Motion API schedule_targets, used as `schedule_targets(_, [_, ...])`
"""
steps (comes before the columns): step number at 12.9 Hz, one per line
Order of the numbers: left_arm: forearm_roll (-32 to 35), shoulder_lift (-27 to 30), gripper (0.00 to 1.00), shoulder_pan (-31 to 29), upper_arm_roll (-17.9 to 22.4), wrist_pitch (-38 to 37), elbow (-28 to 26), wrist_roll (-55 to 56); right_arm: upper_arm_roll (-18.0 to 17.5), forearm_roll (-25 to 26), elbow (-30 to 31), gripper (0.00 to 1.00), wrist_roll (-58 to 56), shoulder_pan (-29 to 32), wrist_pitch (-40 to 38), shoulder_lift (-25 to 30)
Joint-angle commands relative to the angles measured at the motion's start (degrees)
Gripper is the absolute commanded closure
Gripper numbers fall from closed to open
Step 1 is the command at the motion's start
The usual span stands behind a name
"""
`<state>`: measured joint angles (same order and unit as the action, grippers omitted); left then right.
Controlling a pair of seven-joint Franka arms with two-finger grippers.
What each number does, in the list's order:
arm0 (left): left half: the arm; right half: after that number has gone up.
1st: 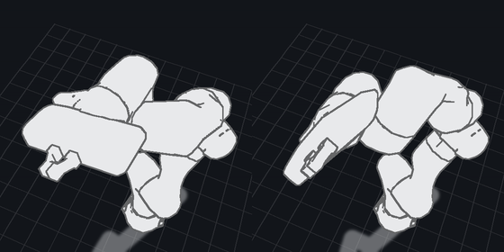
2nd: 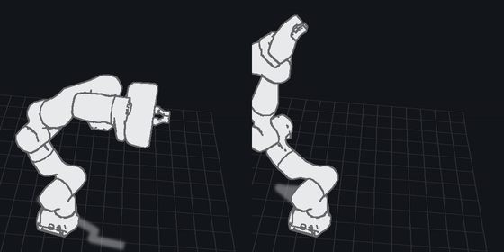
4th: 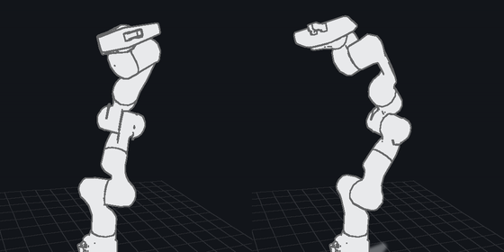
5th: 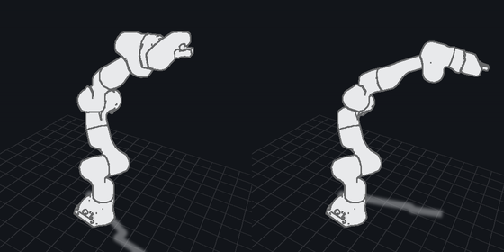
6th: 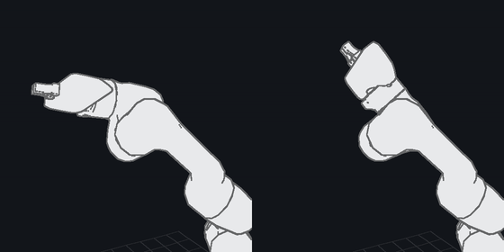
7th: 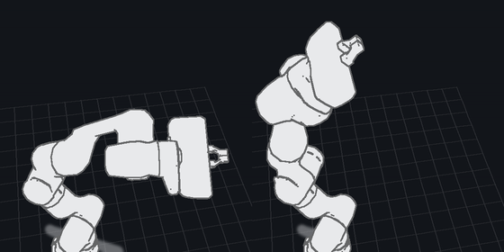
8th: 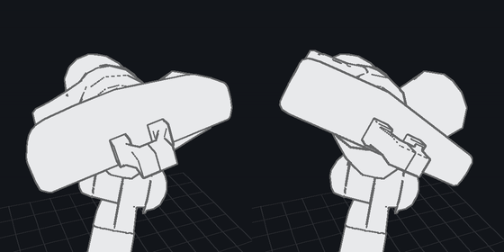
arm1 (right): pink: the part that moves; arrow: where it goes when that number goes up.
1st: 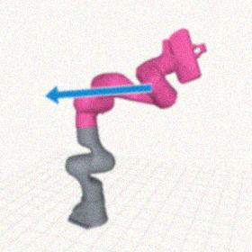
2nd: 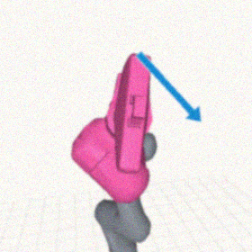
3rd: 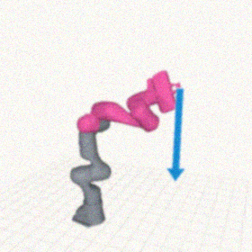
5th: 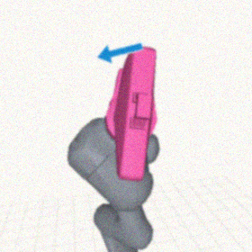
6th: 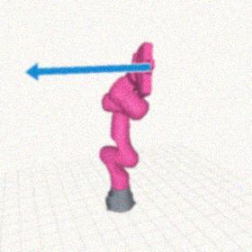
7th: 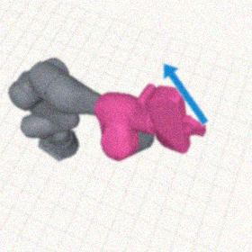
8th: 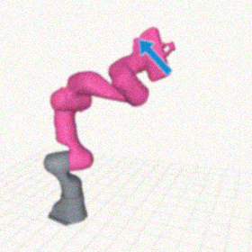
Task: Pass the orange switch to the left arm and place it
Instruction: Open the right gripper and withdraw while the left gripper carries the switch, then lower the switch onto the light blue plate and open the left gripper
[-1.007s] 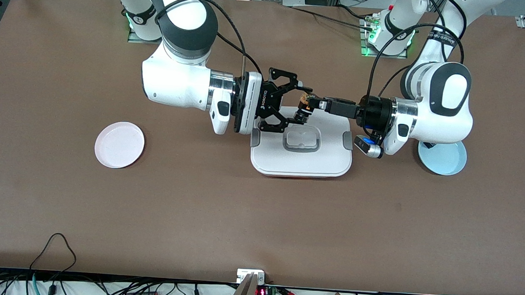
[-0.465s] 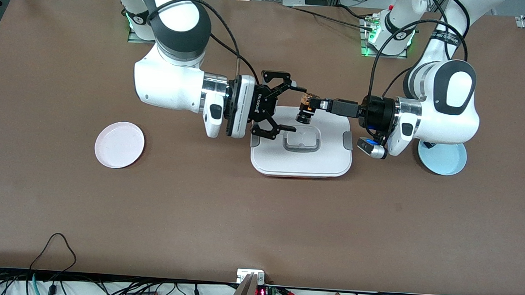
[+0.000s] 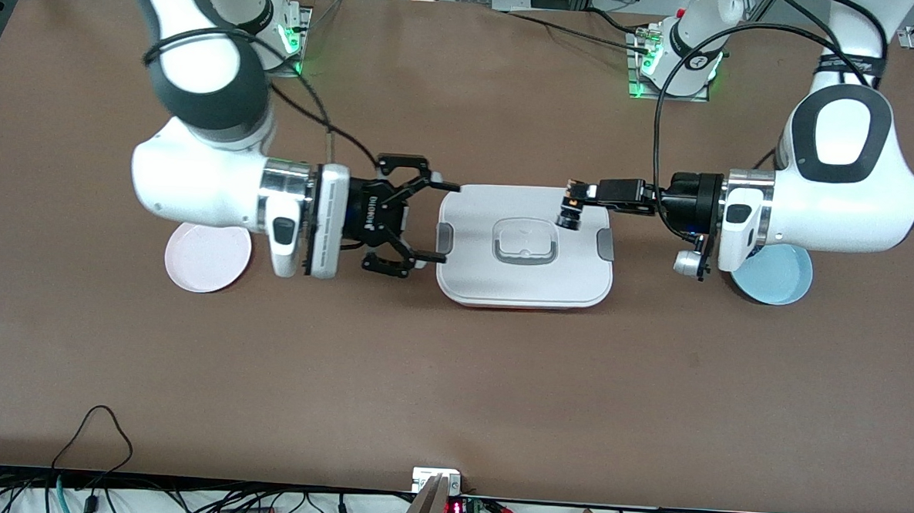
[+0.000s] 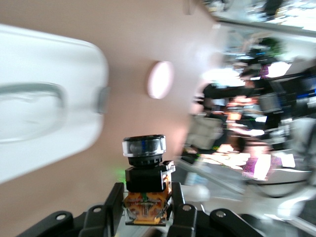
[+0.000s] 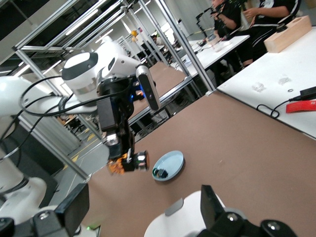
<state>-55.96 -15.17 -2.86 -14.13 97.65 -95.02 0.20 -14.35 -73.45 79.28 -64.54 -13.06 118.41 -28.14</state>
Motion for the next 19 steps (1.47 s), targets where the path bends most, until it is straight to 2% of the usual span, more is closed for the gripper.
schedule_targets(1, [15.82,0.06,0.74,0.31,-0.54,-2.55,3.96,-0.55,-0.68,3.31,-0.8,0.0,-1.2,6.44,-10.61,0.1])
schedule_targets(3, [26.11,0.14,0.74,0.84,-0.72,-3.52,4.32,-2.47,-0.68,6.2,-0.71,0.0,-1.2,8.74,-13.03,0.02])
schedule_targets(4, [31.04,0.06,0.74,1.1,-0.72,-3.61,4.14,-5.62,-0.5,7.96,-0.01,0.0,-0.51,10.06,-14.42,1.76])
schedule_targets(6, [40.45,-0.03,0.74,1.1,-0.63,-3.7,3.79,-12.12,4.22,11.73,3.59,0.0,4.57,8.15,-16.63,5.02])
schedule_targets(7, [45.36,-0.03,0.74,1.01,-0.63,-3.7,3.36,-15.29,6.33,15.67,3.77,0.0,5.9,7.35,-17.16,6.33])
schedule_targets(10, [54.79,-0.73,0.74,0.14,-0.55,-3.61,0.03,-25.48,9.77,22.27,11.05,0.0,11.6,7.0,-16.99,12.21])
schedule_targets(12, [60.68,-0.91,0.74,-2.14,-0.55,-3.0,-2.35,-31.29,12.23,32.1,12.91,0.0,20.81,5.33,-17.07,16.26])
schedule_targets(15, [70.44,-4.06,0.74,-6.79,-0.55,1.2,-2.97,-42.08,13.38,43.97,17.29,0.0,31.2,3.58,-16.9,21.79])
schedule_targets(17, [70.9,-5.39,0.74,-11.36,-0.55,8.47,-6.03,-49.82,18.37,52.15,18.89,0.0,37.44,-1.16,-17.16,24.26])
schedule_targets(19, [70.99,-5.66,0.74,-15.23,-0.46,16.13,-10.51,-55.9,18.66,60.06,22.48,0.0,44.73,-1.62,-17.34,28.04])
